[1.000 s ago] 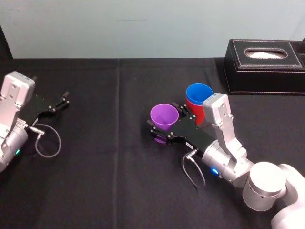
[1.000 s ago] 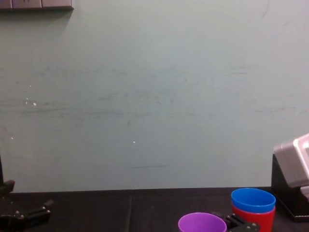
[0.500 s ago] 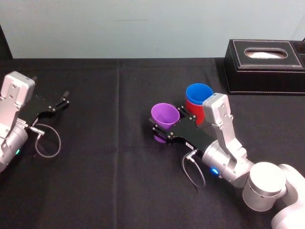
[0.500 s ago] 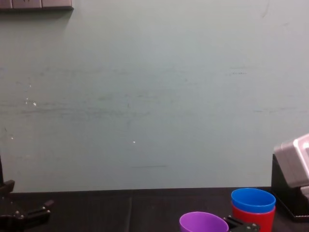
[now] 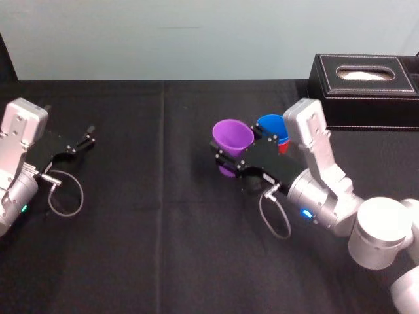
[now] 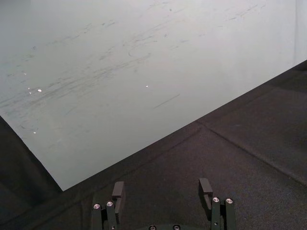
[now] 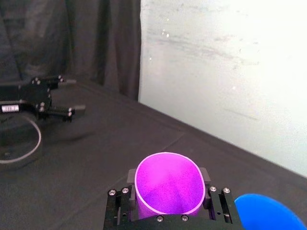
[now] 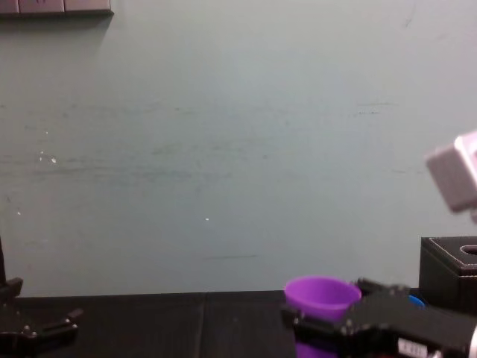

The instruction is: Stack the three plastic cups sequentially using one hand.

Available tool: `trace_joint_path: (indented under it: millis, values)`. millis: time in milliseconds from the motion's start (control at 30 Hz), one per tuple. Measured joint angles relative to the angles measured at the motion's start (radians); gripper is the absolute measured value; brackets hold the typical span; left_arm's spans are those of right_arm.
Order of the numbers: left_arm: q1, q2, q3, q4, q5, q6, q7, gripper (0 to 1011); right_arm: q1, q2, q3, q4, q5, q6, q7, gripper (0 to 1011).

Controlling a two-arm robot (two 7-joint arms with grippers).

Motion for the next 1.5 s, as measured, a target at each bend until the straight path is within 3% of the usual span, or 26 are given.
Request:
trace_joint_path:
  millis: [333,567,1000,1500]
  values:
    - [0.000,0.000,0.000,0.000,0.000,0.000,0.000,1005,0.029,0.044,0.050,-0.128,0.061,0.125,0.006,744]
    - [0.000,0.000,0.000,0.000,0.000,0.000,0.000,1005,0.045,0.063,0.079,-0.152,0.092,0.153,-0.006,743]
    - [0.000,0.000,0.000,0.000,0.000,0.000,0.000,1005,0.060,0.076,0.110,-0.120,0.120,0.158,-0.034,744]
    - [0.000,0.000,0.000,0.000,0.000,0.000,0.000,1005,0.072,0.062,0.115,-0.022,0.112,0.107,-0.050,744]
